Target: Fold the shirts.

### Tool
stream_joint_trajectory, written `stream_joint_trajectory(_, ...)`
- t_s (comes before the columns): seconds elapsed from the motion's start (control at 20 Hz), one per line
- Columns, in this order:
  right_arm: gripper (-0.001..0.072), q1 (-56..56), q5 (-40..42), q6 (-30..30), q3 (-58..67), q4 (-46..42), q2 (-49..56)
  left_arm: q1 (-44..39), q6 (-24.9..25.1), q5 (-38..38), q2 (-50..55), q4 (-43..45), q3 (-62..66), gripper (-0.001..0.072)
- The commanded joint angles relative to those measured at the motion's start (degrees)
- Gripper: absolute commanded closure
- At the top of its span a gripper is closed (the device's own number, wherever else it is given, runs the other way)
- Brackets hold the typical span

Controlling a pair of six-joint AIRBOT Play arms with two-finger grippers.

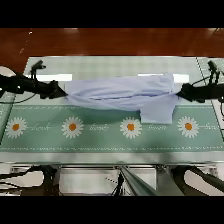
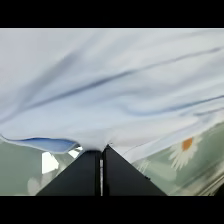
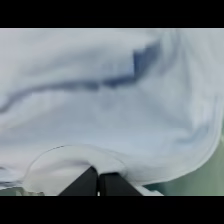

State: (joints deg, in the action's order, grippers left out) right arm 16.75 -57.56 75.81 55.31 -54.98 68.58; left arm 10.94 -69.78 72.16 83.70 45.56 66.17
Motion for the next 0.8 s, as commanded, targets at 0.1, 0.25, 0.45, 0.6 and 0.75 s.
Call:
stream_joint_trajectory(0.1,0.0696,-4.59,17.86,0.0,11.32,5.66,10.32,-0.26,0.31,-11.54,1.07,-3.85,6.49,0.069)
stream_joint_trajectory(0.25,0.0696,-5.07,22.14,-0.02,17.29,10.08,18.49,-0.92,0.35,-17.59,4.26,-4.68,6.49,0.069)
stream_joint_trajectory(0.45,0.0696,-5.07,23.58,0.04,23.54,13.7,27.65,-2.08,0.31,-17.59,10.36,-4.66,6.54,0.069)
stream_joint_trajectory(0.6,0.0692,-5.07,24.41,0.02,24.02,17.86,31.34,-2.51,0.28,-17.59,13.7,-4.68,6.54,0.0689)
stream_joint_trajectory(0.75,0.0474,-5.05,24.35,-0.07,24.02,18.93,32.02,-2.32,0.28,-17.59,14.75,-4.68,6.56,0.0481)
